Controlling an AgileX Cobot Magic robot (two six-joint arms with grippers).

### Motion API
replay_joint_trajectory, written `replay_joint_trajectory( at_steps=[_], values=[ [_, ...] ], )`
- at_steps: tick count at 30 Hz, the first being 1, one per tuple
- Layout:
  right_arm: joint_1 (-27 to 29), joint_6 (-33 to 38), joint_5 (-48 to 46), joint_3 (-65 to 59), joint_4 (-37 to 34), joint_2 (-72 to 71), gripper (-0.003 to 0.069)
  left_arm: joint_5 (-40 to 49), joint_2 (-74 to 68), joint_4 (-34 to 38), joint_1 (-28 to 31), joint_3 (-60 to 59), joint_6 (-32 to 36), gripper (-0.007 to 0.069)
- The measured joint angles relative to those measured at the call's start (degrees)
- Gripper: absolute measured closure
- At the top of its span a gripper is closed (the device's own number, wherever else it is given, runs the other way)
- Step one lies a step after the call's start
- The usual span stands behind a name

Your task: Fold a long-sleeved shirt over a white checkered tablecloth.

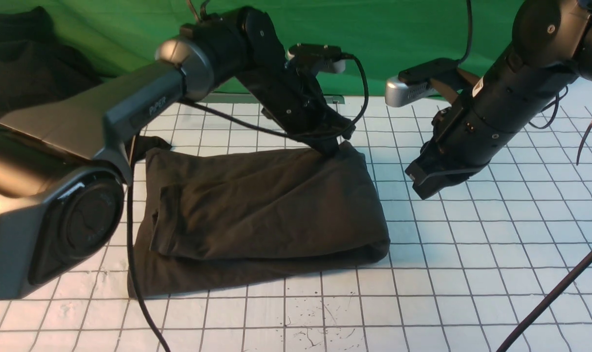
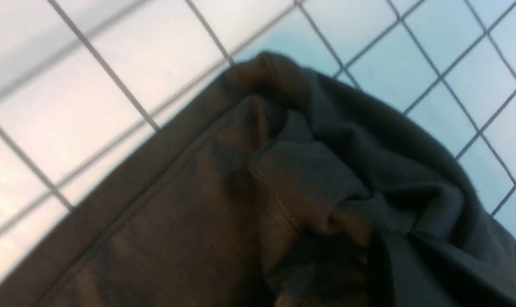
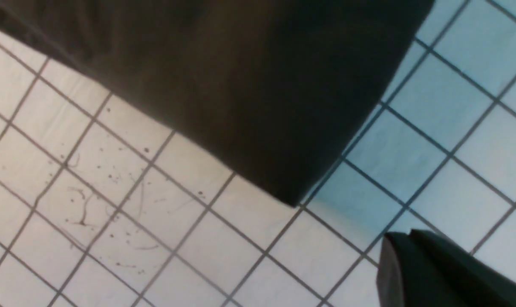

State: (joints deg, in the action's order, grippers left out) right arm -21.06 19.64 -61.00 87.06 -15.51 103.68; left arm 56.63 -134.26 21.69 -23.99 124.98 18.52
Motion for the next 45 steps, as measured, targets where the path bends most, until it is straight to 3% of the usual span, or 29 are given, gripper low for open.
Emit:
replay_joint_trajectory(
  at_steps=[7, 10, 12, 14, 15, 18, 25, 36, 39, 40, 42, 45],
  values=[
    [-1.0, 2.1, -0.9, -0.7, -0.8, -0.1, 0.0601, 0.0, -0.1, -1.8, 0.1, 1.7, -0.5, 0.0615],
    [-2.1, 2.2, 0.2, -2.8, -1.2, -0.1, 0.0515, -0.1, -0.5, -1.8, 0.1, 1.8, -0.5, 0.0615],
    [-3.2, 0.2, 4.5, -7.0, -1.7, -0.1, 0.0391, -0.1, -0.6, -1.8, 0.1, 1.8, -0.5, 0.0615],
    [-3.5, -1.6, 7.8, -9.3, -1.9, -0.1, 0.0346, 0.0, -0.6, -1.8, 0.2, 1.8, -0.5, 0.0615],
    [-3.6, -5.4, 13.8, -12.6, -2.8, -0.1, 0.0275, 0.0, -0.6, -1.8, 0.4, 1.8, -0.5, 0.0615],
    [-3.6, -9.3, 22.2, -16.2, -5.8, -0.1, 0.0205, 0.1, -0.6, -1.8, 0.7, 1.8, -0.5, 0.0615],
    [-3.6, -10.6, 33.4, -18.4, -13.6, -0.1, 0.0172, 0.1, -0.6, -1.8, 0.9, 1.8, -0.5, 0.0615],
    [-3.6, -12.5, 36.3, -18.4, -14.7, 3.9, 0.0190, -0.1, -0.6, -1.8, 0.9, 1.9, -0.5, 0.0614],
    [-3.6, -12.5, 36.3, -18.4, -14.8, 4.1, 0.0312, -0.1, -0.6, -1.8, 1.0, 1.9, -0.6, 0.0614],
    [-3.6, -12.4, 36.3, -18.4, -14.8, 4.1, 0.0423, -0.1, -0.6, -1.8, 1.0, 1.9, -0.6, 0.0614],
    [-3.6, -12.2, 36.3, -18.4, -14.9, 4.1, 0.0565, -0.1, -0.6, -1.8, 1.2, 1.9, -0.7, 0.0614],
    [-3.6, -11.8, 36.3, -18.4, -15.0, 4.1, 0.0608, -0.1, -0.6, -1.8, 1.3, 1.9, -0.7, 0.0614]
  ],
)
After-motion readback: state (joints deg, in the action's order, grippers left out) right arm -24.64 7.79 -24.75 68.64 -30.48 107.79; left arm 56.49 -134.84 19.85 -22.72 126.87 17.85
